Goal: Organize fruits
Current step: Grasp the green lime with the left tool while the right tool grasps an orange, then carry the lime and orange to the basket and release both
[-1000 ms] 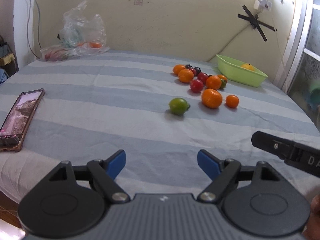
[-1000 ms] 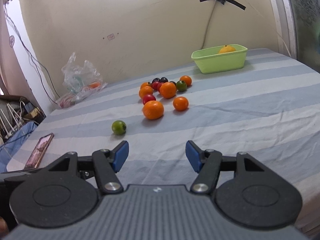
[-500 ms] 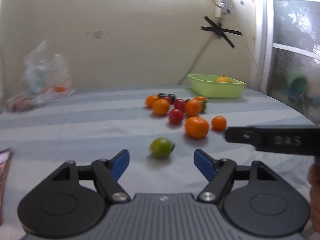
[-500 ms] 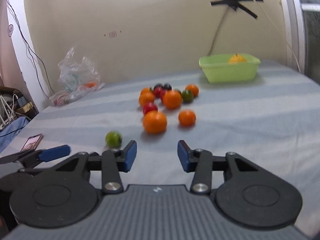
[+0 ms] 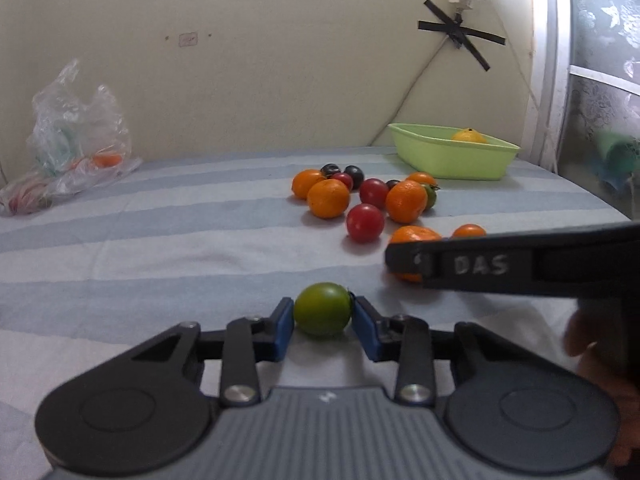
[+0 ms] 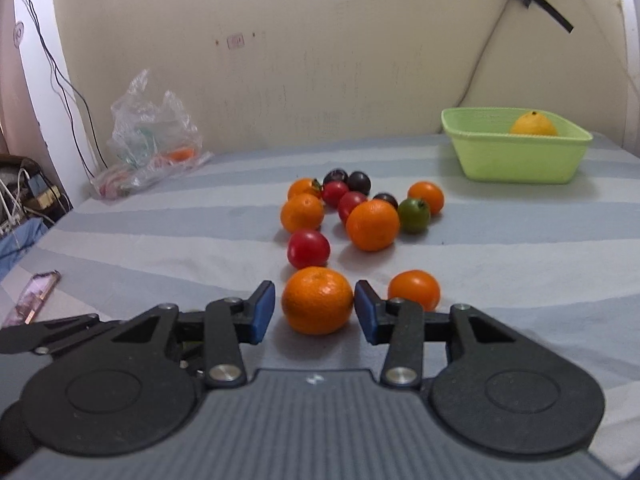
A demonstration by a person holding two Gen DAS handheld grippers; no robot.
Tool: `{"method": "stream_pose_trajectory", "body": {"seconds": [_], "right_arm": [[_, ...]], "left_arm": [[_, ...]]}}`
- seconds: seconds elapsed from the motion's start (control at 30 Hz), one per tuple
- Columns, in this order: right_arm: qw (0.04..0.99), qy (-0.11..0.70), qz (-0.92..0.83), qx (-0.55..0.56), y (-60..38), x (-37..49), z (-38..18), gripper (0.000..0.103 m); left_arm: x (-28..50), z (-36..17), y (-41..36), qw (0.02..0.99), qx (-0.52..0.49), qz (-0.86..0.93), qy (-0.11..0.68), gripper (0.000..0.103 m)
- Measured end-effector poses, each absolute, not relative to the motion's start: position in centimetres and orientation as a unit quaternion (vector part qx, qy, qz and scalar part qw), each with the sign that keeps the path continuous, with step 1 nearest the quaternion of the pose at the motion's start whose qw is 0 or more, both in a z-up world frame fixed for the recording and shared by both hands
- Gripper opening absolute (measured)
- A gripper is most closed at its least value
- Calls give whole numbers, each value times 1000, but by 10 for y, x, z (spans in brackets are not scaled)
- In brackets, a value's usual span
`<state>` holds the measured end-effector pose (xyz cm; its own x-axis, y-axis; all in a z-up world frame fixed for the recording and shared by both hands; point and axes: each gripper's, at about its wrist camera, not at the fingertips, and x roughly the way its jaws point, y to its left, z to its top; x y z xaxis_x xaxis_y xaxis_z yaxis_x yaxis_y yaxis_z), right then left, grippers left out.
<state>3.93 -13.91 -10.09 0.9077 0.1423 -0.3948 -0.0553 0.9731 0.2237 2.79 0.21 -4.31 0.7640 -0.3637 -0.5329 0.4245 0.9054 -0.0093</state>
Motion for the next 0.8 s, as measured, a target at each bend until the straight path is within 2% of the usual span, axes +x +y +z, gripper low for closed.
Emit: {"method": "stream_pose_trajectory", "body": {"seconds": [0.17, 0.5, 0.8], "right_arm": [[970, 201, 49, 126, -147, 25, -103, 43], [974, 165, -28, 152, -207, -44, -112, 43], [980, 118, -46, 151, -287, 6, -69, 43]], "left_arm": [[17, -37, 0, 942, 65, -232, 236, 32], [16, -17, -64, 903, 43, -351, 246, 32], [127, 31, -162, 889, 49, -376, 255, 32]]}}
